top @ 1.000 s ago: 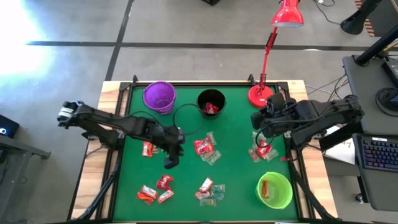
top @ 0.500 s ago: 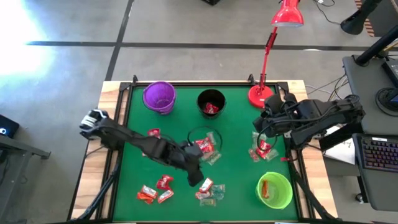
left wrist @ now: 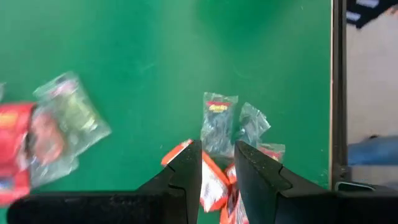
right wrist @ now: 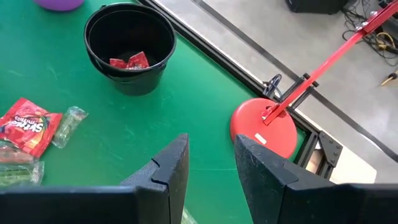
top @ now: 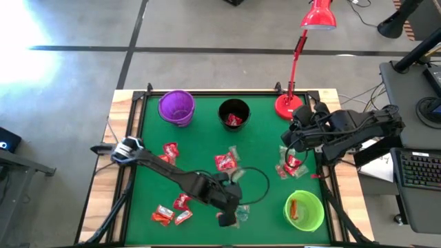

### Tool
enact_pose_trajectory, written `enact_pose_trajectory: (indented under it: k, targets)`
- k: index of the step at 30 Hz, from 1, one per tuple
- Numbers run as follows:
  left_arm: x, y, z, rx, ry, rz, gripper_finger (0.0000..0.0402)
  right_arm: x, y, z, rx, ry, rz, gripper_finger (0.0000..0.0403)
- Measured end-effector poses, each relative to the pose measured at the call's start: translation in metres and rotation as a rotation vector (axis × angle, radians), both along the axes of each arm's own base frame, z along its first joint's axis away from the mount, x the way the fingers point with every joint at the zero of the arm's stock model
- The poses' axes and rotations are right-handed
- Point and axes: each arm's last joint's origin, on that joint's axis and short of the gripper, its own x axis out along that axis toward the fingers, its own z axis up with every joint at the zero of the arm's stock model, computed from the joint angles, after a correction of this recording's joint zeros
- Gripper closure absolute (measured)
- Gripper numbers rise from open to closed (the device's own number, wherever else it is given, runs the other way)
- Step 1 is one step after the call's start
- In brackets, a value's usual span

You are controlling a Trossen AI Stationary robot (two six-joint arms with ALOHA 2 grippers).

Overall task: Sort candy
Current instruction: Put the blue gummy into the violet bucket

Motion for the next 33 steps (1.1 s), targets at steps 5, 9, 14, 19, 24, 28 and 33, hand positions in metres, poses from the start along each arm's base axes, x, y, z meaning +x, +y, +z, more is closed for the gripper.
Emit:
enact_pose_trajectory:
  k: [5,9,14,19,24,28,33]
  targets:
    - [0.02,-0.01,-0.018,0.032,0.029,-0.066,0.0325,0.0,0.0,0.0,0.0,-0.001,0.0,0.028]
    - [0.03,-0.014,-0.025,0.068,0.085,-0.083,0.0325,-0.001,0.0,0.0,0.0,-0.003,0.0,0.028]
    - [0.041,-0.018,-0.034,0.107,0.135,-0.112,0.0325,-0.002,0.0,0.001,0.001,-0.006,0.0,0.028]
    - [0.046,-0.017,-0.029,0.108,0.133,-0.11,0.0325,-0.002,-0.001,0.001,-0.001,-0.003,0.007,0.028]
    - [0.046,-0.01,-0.028,0.11,0.167,-0.105,0.0325,-0.002,-0.001,0.001,-0.001,-0.003,0.007,0.028]
    - [0.049,-0.01,-0.034,0.076,0.164,-0.128,0.0324,-0.002,-0.001,0.001,-0.001,-0.003,0.007,0.028]
    - [0.051,-0.011,-0.049,0.06,0.197,-0.143,0.0324,-0.002,-0.001,0.001,-0.001,-0.003,0.007,0.028]
